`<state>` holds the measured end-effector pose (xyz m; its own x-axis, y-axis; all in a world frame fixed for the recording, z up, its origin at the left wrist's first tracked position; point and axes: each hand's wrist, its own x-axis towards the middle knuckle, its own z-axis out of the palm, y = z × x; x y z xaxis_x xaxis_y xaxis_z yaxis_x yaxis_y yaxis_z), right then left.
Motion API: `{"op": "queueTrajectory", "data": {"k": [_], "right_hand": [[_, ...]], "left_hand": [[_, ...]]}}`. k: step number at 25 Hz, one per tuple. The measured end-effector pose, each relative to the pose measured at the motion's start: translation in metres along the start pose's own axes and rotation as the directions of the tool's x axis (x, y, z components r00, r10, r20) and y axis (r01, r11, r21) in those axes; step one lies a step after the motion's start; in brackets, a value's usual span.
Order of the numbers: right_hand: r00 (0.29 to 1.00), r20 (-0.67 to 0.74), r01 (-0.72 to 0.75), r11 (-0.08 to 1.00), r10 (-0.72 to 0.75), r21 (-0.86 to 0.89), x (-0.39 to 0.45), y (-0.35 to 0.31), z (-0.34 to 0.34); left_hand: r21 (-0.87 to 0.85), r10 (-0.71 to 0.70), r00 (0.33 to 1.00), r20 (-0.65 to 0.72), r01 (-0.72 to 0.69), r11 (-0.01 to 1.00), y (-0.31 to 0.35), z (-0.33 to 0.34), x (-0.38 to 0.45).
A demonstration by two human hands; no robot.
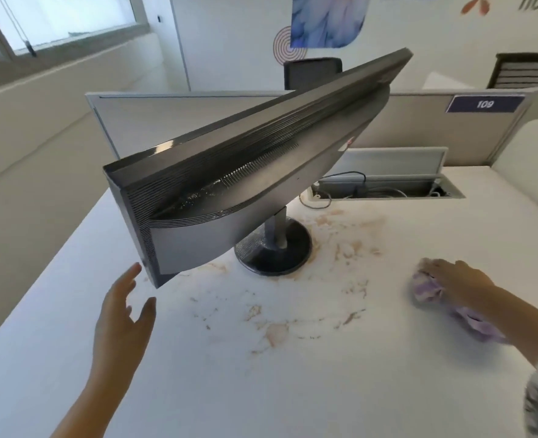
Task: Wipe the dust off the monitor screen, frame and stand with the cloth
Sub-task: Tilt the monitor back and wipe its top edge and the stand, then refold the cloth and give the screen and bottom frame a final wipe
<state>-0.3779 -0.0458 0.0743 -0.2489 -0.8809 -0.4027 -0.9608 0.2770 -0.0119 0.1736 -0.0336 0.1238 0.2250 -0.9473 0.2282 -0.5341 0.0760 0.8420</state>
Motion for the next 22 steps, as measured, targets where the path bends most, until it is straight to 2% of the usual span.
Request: {"op": "queueTrajectory", "data": {"k": [1, 2, 4, 6, 7, 8, 9, 10, 11, 12, 13, 15, 17, 20, 22], "right_hand": [[1.000, 0.005, -0.002, 0.996, 0.002, -0.092, -0.004, 0.009, 0.014], [1.000, -0.006, -0.018, 0.994, 0.018, -0.104, -0.009, 0.016, 0.022], [0.994, -0.063, -0.087, 0.996, 0.088, 0.023, -0.016, 0.020, 0.020], [0.982, -0.123, -0.130, 0.983, 0.146, 0.133, -0.026, 0.008, 0.000], [0.968, -0.202, -0.105, 0.973, 0.147, 0.205, -0.031, -0.003, -0.014], [0.948, -0.284, -0.034, 0.935, 0.141, 0.352, -0.039, -0.017, -0.033], [0.937, -0.321, 0.072, 0.820, 0.140, 0.568, -0.050, -0.037, -0.059], [0.946, -0.305, 0.177, 0.612, 0.111, 0.771, -0.063, -0.063, -0.087], [0.957, -0.287, 0.249, 0.402, 0.036, 0.881, -0.080, -0.088, -0.114], [0.950, -0.310, 0.309, 0.272, -0.040, 0.911, -0.096, -0.112, -0.140], [0.932, -0.350, 0.361, 0.251, -0.091, 0.898, -0.111, -0.133, -0.164], [0.887, -0.430, 0.462, 0.302, -0.169, 0.834, -0.138, -0.171, -0.198], [0.865, -0.469, 0.501, 0.352, -0.178, 0.791, -0.158, -0.201, -0.211], [0.852, -0.518, 0.500, 0.416, -0.076, 0.760, -0.179, -0.229, -0.193], [0.857, -0.515, 0.477, 0.335, 0.030, 0.813, -0.188, -0.236, -0.166]], "left_hand": [[0.021, 0.013, 1.000, -0.011, -0.012, 1.000, -0.002, 0.002, 0.000], [0.048, 0.033, 0.999, -0.042, -0.031, 0.998, -0.004, 0.003, -0.001], [0.100, 0.082, 0.991, -0.103, -0.071, 0.992, -0.009, 0.002, -0.001], [0.111, 0.057, 0.994, -0.098, -0.046, 0.993, -0.015, 0.002, 0.006], [0.118, 0.040, 0.997, -0.073, -0.032, 0.992, -0.018, 0.003, 0.011], [0.120, 0.039, 0.998, -0.046, -0.033, 0.992, -0.020, 0.005, 0.013], [0.111, 0.051, 0.998, -0.037, -0.046, 0.993, -0.022, 0.008, 0.016], [0.094, 0.075, 0.996, -0.049, -0.071, 0.993, -0.023, 0.009, 0.019], [0.072, 0.114, 0.991, -0.072, -0.109, 0.991, -0.024, 0.010, 0.022], [0.048, 0.155, 0.984, -0.090, -0.151, 0.987, -0.024, 0.010, 0.026], [0.015, 0.186, 0.977, -0.101, -0.185, 0.983, -0.023, 0.010, 0.029], [-0.048, 0.190, 0.977, -0.098, -0.195, 0.980, -0.021, 0.007, 0.033], [-0.034, 0.191, 0.977, -0.097, -0.195, 0.980, -0.019, 0.007, 0.031], [-0.009, 0.225, 0.966, -0.129, -0.228, 0.974, -0.015, 0.006, 0.017], [0.006, 0.246, 0.961, -0.128, -0.248, 0.969, -0.009, 0.007, 0.000]]}}
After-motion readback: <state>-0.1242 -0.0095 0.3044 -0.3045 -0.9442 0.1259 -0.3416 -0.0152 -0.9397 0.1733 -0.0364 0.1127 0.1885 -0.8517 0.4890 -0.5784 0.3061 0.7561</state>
